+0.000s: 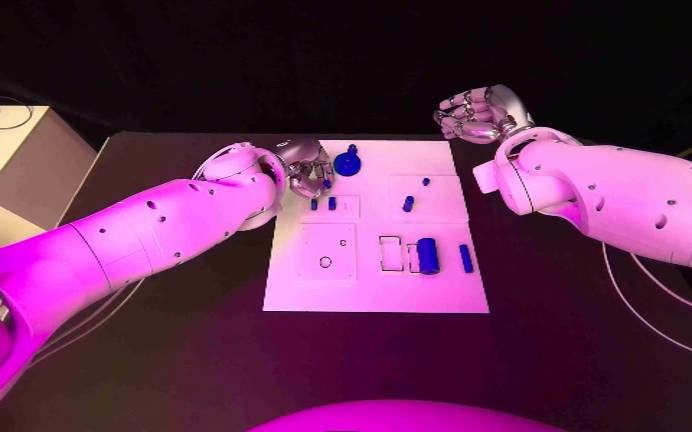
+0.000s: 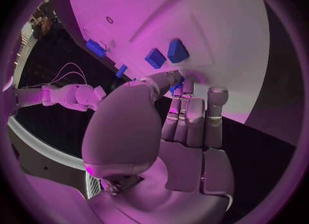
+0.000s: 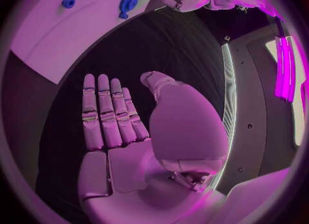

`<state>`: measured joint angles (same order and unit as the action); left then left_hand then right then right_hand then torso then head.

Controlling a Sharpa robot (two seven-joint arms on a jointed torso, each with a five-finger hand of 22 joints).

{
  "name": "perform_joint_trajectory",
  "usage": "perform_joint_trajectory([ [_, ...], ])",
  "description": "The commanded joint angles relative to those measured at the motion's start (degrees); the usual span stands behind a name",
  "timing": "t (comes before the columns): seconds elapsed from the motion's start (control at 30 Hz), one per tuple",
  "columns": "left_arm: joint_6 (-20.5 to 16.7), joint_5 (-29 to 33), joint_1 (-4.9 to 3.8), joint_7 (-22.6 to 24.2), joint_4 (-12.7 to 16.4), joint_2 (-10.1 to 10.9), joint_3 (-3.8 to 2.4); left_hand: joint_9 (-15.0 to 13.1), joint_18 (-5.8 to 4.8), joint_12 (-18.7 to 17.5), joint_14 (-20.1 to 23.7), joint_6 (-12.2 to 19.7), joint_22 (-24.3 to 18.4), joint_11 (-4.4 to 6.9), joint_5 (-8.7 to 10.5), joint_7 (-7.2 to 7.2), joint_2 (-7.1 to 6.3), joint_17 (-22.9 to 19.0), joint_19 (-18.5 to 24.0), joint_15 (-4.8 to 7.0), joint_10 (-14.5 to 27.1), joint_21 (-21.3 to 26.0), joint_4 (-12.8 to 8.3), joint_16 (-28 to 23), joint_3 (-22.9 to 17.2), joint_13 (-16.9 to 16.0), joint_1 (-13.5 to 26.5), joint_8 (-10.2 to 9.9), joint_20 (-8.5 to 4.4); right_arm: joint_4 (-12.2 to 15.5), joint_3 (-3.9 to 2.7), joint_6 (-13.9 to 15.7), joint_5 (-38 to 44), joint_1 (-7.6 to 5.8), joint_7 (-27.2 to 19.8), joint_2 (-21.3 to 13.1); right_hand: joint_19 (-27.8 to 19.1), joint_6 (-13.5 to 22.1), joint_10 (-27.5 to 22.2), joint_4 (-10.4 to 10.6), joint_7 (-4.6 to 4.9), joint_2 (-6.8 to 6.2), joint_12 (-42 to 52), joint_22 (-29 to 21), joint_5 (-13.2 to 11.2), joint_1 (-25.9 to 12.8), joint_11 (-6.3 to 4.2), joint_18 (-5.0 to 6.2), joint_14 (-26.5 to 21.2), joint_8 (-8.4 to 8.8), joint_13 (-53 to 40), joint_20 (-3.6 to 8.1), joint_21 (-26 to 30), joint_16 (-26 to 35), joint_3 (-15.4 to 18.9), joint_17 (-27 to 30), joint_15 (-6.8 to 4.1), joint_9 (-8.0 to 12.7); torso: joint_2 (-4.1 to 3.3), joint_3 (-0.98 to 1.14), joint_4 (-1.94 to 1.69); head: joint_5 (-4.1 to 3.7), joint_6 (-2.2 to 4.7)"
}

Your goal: Assemble the parts on the task board

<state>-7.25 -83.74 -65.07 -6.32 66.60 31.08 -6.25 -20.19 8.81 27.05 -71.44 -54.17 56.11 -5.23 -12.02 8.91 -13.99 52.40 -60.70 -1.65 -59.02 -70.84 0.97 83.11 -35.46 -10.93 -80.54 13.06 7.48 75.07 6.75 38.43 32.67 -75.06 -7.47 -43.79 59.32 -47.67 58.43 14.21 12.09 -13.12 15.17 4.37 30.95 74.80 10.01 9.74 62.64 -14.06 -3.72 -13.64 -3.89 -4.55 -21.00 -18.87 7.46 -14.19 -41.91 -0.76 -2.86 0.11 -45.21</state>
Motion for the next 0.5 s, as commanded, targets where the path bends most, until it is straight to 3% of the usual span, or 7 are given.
perform_joint_trajectory([
  [0.03, -0.2, -0.3, 0.07, 0.2, 0.4, 0.0, 0.01, 0.3, -0.45, 0.6, 0.6, 1.1, -0.2, -0.02, -0.34, 0.04, -0.48, -0.3, 0.6, -0.03, 1.0, 0.5, 0.2, 0.4, 0.2, -0.4, 0.2, -0.7, 0.05, 0.1, -0.02, -0.7, 0.5, 0.01, -0.7, -0.1, -0.4, 0.0, 0.0, -0.1, 1.66, -0.25, -0.4, 0.0, 0.4, 0.1, -0.04, 0.8, -0.3, 0.39, 0.1, -0.09, -0.1, 0.2, -0.2, 0.0, -0.04, 0.1, 0.01, -0.01, 0.01, 0.06, 0.04],
  [0.2, -0.5, -0.3, 0.08, 0.1, 0.7, 0.1, 0.0, 0.8, -0.39, 1.4, 1.2, 3.1, -0.6, -0.26, -0.37, -0.42, -0.88, -0.8, 0.9, -0.26, 2.6, 0.8, 0.5, 0.5, 0.3, -1.2, 0.5, -1.8, 0.25, 0.0, -0.02, -0.7, 0.5, 0.01, -0.7, -0.1, -0.4, 0.0, 0.0, -0.1, 1.66, -0.25, -0.4, 0.0, 0.4, 0.1, -0.04, 0.8, -0.3, 0.39, 0.1, -0.09, -0.1, 0.2, -0.2, 0.0, -0.04, 0.1, 0.01, 0.01, 0.02, 0.05, 0.03],
  [0.5, -0.9, -0.3, 0.09, -0.4, 0.8, 0.4, -0.02, 1.0, -0.46, 3.3, 0.8, 3.9, -0.2, -0.09, -0.4, -0.52, -0.91, -0.2, 0.4, -0.17, 3.1, 0.7, 0.7, 0.9, 0.5, -2.4, 0.6, -2.3, 0.26, 0.0, -0.01, -0.7, 0.5, 0.01, -0.7, -0.1, -0.4, 0.0, 0.0, -0.1, 1.66, -0.25, -0.4, 0.0, 0.4, 0.1, -0.04, 0.8, -0.3, 0.39, 0.1, -0.09, -0.1, 0.2, -0.2, 0.0, -0.04, 0.1, 0.0, -0.01, -0.01, -0.01, 0.15],
])
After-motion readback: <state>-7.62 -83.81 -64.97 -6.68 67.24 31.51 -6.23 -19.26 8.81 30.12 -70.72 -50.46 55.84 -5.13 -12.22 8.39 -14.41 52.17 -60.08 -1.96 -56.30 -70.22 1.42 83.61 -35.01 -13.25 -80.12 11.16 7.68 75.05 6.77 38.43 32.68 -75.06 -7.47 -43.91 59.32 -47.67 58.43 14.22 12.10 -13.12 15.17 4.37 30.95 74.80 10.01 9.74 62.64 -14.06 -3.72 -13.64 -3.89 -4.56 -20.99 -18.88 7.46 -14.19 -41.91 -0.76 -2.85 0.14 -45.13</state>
